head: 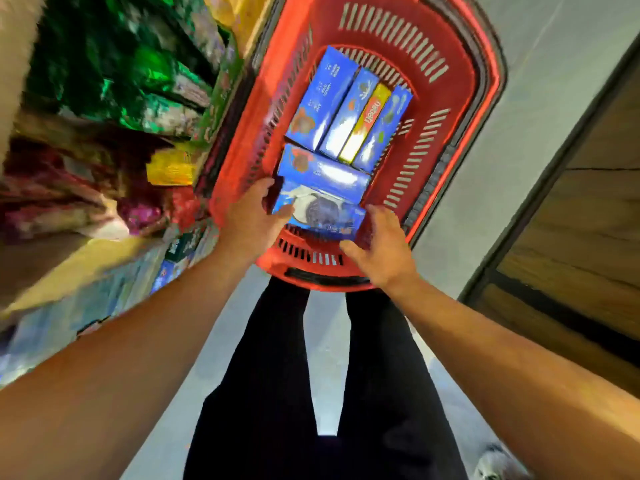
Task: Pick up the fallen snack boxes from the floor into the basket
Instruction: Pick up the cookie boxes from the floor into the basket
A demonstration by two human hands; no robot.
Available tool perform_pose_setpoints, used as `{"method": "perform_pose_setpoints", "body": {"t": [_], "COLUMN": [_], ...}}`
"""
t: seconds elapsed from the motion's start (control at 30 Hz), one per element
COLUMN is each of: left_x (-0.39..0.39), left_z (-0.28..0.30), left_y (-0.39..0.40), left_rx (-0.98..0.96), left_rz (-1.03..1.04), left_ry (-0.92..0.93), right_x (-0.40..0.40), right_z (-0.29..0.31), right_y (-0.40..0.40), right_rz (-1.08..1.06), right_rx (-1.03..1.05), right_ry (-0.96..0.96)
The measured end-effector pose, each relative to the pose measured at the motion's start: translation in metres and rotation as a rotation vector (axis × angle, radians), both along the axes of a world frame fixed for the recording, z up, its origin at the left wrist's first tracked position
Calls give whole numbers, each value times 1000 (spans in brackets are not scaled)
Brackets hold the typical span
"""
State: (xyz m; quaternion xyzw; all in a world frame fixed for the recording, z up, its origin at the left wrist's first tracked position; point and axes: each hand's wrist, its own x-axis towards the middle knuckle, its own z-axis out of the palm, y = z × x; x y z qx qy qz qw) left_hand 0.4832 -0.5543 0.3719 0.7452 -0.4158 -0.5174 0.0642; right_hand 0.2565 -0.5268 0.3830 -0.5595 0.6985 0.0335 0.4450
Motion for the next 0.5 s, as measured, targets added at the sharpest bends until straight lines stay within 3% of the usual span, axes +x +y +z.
{"method": "perform_pose_setpoints", "body": {"t": [0.23, 0.4, 0.5], "left_x": [-16, -31, -45], "left_z": [148, 195, 227], "left_y": [45, 105, 159], "left_rx": [-149, -192, -254], "left_rz": [-35, 40, 218], "left_ry": [-37, -132, -167], "right_x": [-9, -15, -20], "right_z": [125, 165, 189], "right_y": [14, 34, 50], "right_rz": [296, 522, 757], "right_rx": [-178, -297, -398], "right_ry": [10, 18, -22]}}
